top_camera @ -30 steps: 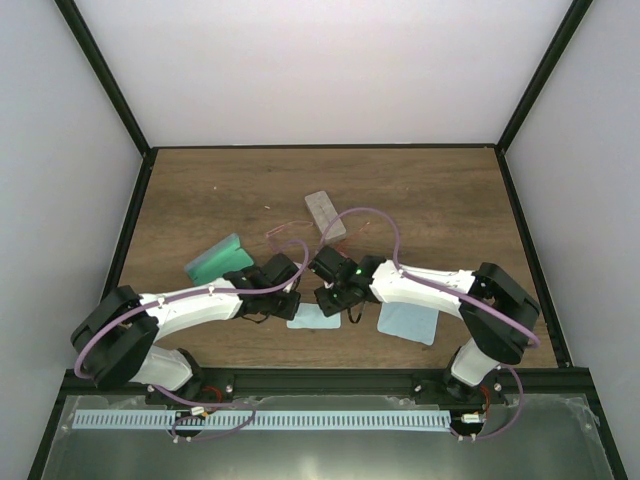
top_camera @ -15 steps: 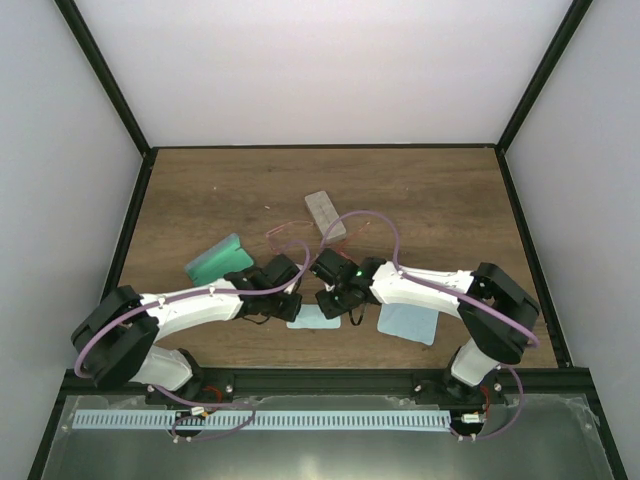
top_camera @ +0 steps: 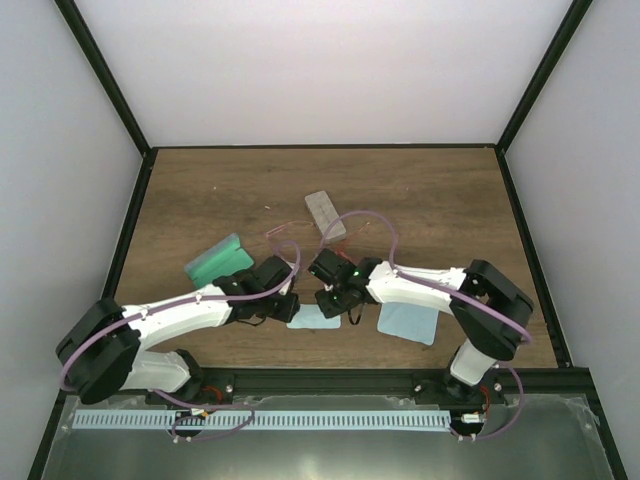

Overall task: Organize the sunglasses
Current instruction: Fold the glasses cleaning cloth at the center of the board.

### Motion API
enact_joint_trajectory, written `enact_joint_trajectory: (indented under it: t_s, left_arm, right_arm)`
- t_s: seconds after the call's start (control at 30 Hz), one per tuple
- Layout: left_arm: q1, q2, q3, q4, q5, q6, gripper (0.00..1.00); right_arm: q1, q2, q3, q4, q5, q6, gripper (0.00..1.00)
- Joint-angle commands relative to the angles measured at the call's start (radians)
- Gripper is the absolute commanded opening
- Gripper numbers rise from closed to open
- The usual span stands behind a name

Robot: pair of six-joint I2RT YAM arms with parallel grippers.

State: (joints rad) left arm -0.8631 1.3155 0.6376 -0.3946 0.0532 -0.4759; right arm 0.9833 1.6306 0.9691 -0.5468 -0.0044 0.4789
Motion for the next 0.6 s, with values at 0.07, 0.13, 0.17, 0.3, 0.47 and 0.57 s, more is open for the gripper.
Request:
enact_joint_trajectory:
  t_s: [0.07,0.13,0.17,0.3,0.47,0.57]
  left_arm:
    - [-0.003,-0.051,-0.024,0.016,-0.004,-0.039,0.32]
    - [-0.004,-0.055,-0.028,0.015,-0.007,-0.044,0.33]
    - [-0.003,-0.056,-0.030,0.014,-0.008,-0.048,0.33]
    - [-0.002,-0.048,-0.025,0.015,-0.027,-0.069,0.35]
    - [-0.001,-0.005,-0.005,0.012,-0.054,-0.099,0.35]
    - [-0.002,0.011,0.008,0.010,-0.063,-0.105,0.35]
  right_arm:
    - [-0.002,0.058,0.038,0.024,-0.011,-0.022,0.22]
    - [-0.002,0.070,0.039,0.027,-0.015,-0.022,0.22]
    - [-0.002,0.077,0.039,0.028,-0.017,-0.022,0.22]
    - [-0.001,0.096,0.032,0.032,-0.032,-0.026,0.22]
    - [0.001,0.103,0.020,0.037,-0.056,-0.029,0.17]
    - [0.004,0.095,0.016,0.033,-0.058,-0.027,0.11]
